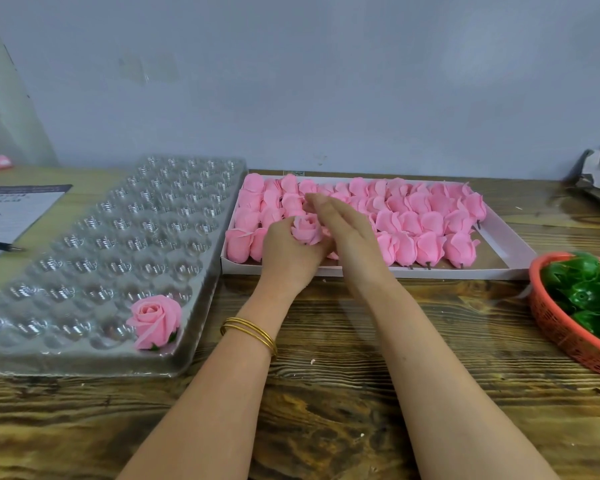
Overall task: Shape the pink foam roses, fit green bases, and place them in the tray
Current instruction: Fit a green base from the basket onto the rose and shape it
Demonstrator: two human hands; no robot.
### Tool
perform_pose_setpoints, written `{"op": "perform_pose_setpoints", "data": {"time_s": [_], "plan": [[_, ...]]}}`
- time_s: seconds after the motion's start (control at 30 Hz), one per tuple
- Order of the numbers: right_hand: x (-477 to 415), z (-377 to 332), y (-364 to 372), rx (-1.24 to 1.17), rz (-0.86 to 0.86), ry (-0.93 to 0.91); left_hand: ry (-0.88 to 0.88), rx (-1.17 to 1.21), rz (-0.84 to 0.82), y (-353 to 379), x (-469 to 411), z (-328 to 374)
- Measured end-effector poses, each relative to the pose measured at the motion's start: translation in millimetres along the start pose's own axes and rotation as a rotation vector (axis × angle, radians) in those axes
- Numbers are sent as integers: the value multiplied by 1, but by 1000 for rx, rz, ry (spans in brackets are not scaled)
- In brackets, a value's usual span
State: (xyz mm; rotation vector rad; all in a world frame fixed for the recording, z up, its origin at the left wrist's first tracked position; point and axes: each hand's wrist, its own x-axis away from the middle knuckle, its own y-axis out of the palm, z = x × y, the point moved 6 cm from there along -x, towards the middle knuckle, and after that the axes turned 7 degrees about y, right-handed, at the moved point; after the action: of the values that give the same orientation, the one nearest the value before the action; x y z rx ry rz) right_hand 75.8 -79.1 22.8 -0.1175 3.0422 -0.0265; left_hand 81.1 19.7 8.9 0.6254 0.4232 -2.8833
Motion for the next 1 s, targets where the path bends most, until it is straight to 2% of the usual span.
{"op": "perform_pose_setpoints", "data": {"time_s": [0.07,0.17,0.43,0.8,1.0], "plan": [[-2,-1,-6,-125,48,-2,10,57,4,1,2,-1],[-4,0,-6,-230,-4,16,-25,156,21,2,2,-4],[0,1,0,-283,-129,67,-102,458,-61,9,4,-2],[-2,5,-1,-322,-249,79,-106,457,-92,9,5,-3],[-3,3,-3,-346,-215,116,-66,341,-88,8,6,-1]]}}
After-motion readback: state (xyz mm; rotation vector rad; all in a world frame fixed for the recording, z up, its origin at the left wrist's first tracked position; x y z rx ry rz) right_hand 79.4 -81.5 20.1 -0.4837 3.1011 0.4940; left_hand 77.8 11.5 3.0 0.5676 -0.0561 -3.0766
